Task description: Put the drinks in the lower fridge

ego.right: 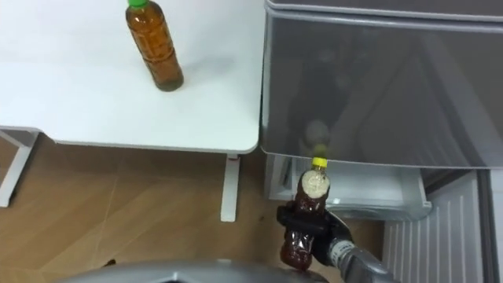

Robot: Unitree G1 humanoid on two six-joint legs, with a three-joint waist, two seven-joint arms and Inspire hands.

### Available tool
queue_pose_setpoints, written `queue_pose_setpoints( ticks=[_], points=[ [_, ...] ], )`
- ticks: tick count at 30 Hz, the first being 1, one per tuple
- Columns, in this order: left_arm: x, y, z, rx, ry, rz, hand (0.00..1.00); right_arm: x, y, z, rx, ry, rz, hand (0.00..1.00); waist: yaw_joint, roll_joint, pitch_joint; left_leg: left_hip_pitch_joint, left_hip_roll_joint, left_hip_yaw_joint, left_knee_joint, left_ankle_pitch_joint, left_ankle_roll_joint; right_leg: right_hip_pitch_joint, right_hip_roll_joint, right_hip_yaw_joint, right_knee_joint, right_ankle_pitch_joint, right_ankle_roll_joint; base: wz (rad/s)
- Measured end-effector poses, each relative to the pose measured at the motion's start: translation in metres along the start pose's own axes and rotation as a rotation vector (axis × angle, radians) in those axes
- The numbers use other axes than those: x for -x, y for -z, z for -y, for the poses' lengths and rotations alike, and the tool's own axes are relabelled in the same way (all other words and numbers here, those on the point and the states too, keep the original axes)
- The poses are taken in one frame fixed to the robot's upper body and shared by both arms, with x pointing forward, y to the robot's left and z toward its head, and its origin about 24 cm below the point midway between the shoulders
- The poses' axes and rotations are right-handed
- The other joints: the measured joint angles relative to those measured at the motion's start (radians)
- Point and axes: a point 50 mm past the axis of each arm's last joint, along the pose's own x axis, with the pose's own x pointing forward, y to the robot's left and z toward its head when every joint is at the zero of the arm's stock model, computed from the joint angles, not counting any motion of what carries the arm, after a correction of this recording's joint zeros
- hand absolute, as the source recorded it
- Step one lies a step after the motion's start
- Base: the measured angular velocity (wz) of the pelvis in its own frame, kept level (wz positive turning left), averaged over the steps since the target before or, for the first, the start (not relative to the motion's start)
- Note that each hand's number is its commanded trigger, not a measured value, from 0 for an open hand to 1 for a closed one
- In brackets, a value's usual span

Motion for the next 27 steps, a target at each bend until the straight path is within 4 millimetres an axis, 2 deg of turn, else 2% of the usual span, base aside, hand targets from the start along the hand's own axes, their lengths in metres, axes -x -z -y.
queue_pose_setpoints(
  ticks=[6, 13, 21, 27],
  points=[
    [0.001, 0.005, 0.001, 0.014, 0.007, -0.016, 0.0, 0.001, -0.002, 0.008, -0.241, 0.112, 0.041, 1.0, -0.016, 0.005, 0.0007, 0.002, 0.002, 0.008, 0.0, 0.0, 0.0, -0.004, 0.003, 0.015, 0.005, 0.001, -0.001, -0.05],
    [0.001, 0.008, 0.002, 0.059, 0.039, -0.028, 0.0, 0.003, -0.008, 0.013, -0.486, 0.157, 0.11, 1.0, -0.016, 0.013, 0.0024, 0.012, 0.004, 0.023, -0.006, 0.0, 0.0, -0.01, 0.004, 0.024, 0.018, -0.001, 0.001, -0.07],
    [0.001, 0.009, 0.002, 0.065, 0.053, -0.028, 0.0, 0.0, -0.029, -0.004, -0.659, 0.065, 0.213, 1.0, -0.018, 0.014, 0.0031, 0.006, 0.002, 0.033, -0.003, 0.0, 0.0, -0.021, 0.006, 0.041, 0.018, -0.001, 0.001, -0.05],
    [0.002, 0.015, 0.001, 0.065, 0.048, -0.055, 0.0, -0.002, -0.038, -0.007, -0.838, 0.042, 0.264, 1.0, -0.018, 0.02, 0.0044, 0.006, 0.0, 0.024, -0.001, 0.0, 0.001, -0.021, 0.004, 0.039, 0.015, -0.003, 0.003, 0.01]
  ],
)
